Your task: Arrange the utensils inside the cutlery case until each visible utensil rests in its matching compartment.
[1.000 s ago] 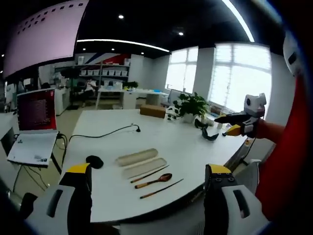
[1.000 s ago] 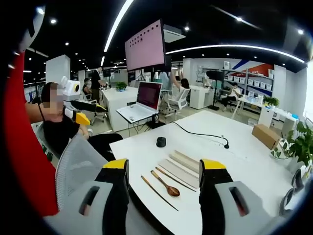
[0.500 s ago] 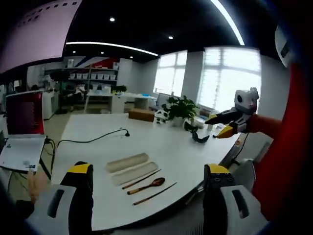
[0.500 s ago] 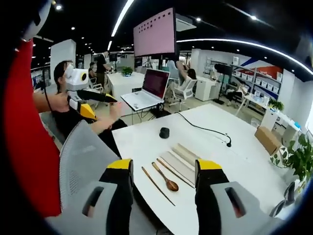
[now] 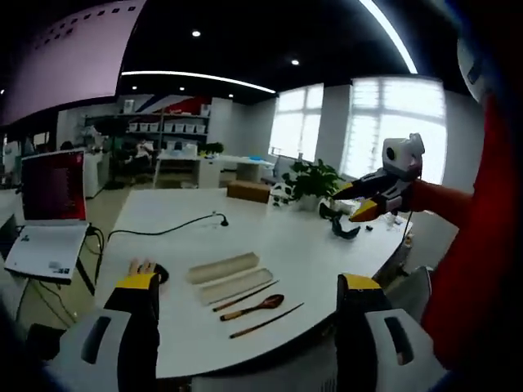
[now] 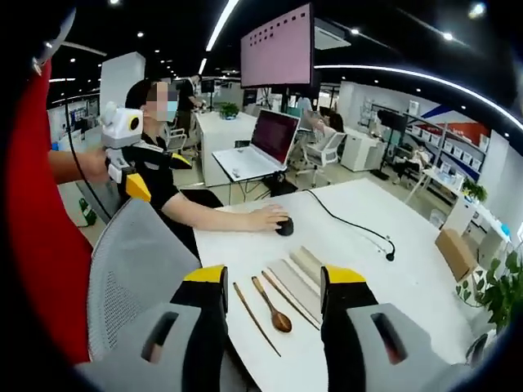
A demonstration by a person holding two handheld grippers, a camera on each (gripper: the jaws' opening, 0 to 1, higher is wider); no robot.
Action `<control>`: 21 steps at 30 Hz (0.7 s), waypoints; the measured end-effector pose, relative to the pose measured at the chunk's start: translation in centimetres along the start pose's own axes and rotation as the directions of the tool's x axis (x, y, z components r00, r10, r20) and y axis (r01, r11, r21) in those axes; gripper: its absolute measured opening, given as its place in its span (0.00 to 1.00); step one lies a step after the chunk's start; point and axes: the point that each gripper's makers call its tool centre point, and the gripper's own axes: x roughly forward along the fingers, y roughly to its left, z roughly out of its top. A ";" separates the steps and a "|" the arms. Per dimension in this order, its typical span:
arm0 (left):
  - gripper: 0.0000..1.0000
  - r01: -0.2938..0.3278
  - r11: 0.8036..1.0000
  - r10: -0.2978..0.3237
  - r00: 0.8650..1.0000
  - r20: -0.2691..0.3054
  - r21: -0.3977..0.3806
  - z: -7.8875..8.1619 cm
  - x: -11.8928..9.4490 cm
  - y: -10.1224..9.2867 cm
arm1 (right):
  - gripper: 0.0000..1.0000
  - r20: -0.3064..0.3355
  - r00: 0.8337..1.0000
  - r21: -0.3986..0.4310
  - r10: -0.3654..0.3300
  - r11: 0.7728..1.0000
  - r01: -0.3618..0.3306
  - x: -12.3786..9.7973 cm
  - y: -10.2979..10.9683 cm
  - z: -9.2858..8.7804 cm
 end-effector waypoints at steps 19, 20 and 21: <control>0.92 -0.068 0.998 0.068 0.998 0.002 -0.013 0.1 -0.5 0.0 | 0.40 -0.087 0.992 -0.056 0.095 0.993 -0.100 2.3 0.4 -2.6; 0.92 -0.067 0.998 0.067 0.998 0.002 -0.012 0.0 -0.5 -0.1 | 0.40 -0.100 0.991 -0.057 0.093 0.993 -0.099 2.5 0.3 -2.9; 0.93 -0.065 0.998 0.065 0.998 0.003 -0.012 0.0 -0.5 -0.1 | 0.40 -0.102 0.990 -0.057 0.093 0.993 -0.099 2.6 0.2 -2.9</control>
